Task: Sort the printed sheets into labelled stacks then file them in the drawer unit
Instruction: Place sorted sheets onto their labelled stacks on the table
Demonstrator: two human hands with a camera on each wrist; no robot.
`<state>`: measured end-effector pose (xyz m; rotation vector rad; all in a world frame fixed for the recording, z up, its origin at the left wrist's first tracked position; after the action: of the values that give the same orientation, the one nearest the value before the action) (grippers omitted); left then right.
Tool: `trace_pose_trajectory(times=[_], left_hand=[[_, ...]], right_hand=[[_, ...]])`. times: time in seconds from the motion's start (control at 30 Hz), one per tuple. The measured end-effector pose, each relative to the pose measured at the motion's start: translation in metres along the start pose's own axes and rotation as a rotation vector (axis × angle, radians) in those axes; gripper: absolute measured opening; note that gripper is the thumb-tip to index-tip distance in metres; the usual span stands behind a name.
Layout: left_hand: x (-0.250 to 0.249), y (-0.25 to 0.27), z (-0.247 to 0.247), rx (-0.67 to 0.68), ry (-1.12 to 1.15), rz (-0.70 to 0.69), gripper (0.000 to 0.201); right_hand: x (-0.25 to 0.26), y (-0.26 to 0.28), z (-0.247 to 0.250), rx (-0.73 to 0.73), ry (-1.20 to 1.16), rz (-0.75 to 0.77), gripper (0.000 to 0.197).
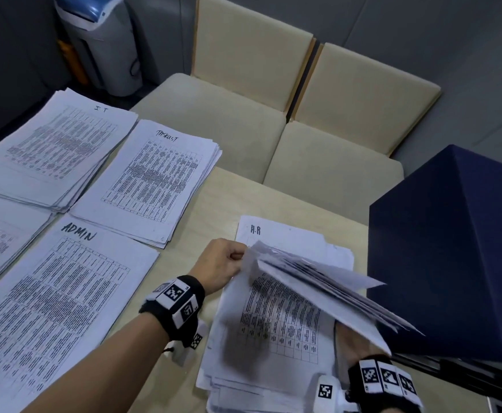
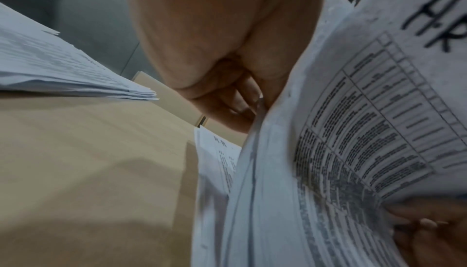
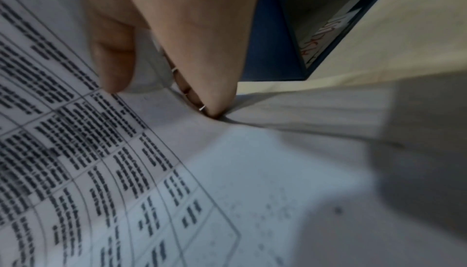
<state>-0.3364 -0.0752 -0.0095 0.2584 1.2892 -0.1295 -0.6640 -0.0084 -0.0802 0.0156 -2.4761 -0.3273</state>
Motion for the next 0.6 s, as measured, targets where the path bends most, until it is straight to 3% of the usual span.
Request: trace_pose_trajectory(times=[0.03,0.07,0.1,0.2,0.3,0.4,0.47,0.5,0.53,0.6], left_hand=[[0.001,-0.001,0.002,-0.016,-0.012,0.007,0.015],[0.002,-0.001,0.003,-0.031,-0.023,0.032,0.021],[0.004,-0.003,0.003,-0.046,-0.016,0.064,0.028],[0.019,-0.006,0.008,-0.156,-0.077,0.216,0.046],[0.035,-0.008,0.015,-0.266,-0.26,0.376,0.033],[0.029,-0.009,0.011,-0.262,-0.362,0.373,0.012],[0.021,-0.01,0.007,-0.266,-0.419,0.309,0.015],[0.018,-0.011,0.006,-0.266,-0.443,0.282,0.018],[0.017,-0.011,0.003,-0.26,-0.459,0.266,0.02],[0.019,-0.013,0.001,-0.255,-0.369,0.273,0.019]], right_hand=[[0.014,0.004,-0.023,-0.174,0.414,0.034,0.047],[0.002,0.003,-0.033,-0.211,0.54,-0.023,0.033],[-0.009,0.005,-0.033,-0.297,0.47,-0.151,0.028],[-0.001,0.002,-0.035,-0.306,0.417,-0.092,0.031],[-0.003,-0.003,-0.02,-0.372,0.456,-0.144,0.03],[-0.009,-0.01,-0.006,-0.398,0.395,-0.19,0.023],[-0.017,-0.005,-0.01,-0.44,0.364,-0.332,0.059],[-0.016,-0.003,-0.014,-0.422,0.358,-0.325,0.067],[-0.013,-0.003,-0.019,-0.363,0.374,-0.294,0.061],[-0.01,0.005,-0.034,-0.291,0.425,-0.254,0.021]])
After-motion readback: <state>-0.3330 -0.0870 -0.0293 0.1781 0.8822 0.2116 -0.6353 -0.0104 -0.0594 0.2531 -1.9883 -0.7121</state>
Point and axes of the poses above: each hand's wrist, its own y-axis away from the middle knuckle, its own z-axis out of the back of the hand, x = y × z, the point moved 8 cm from there along -y, towards the middle knuckle, and after that the axes turned 3 degrees about x, right-handed, at the moved point
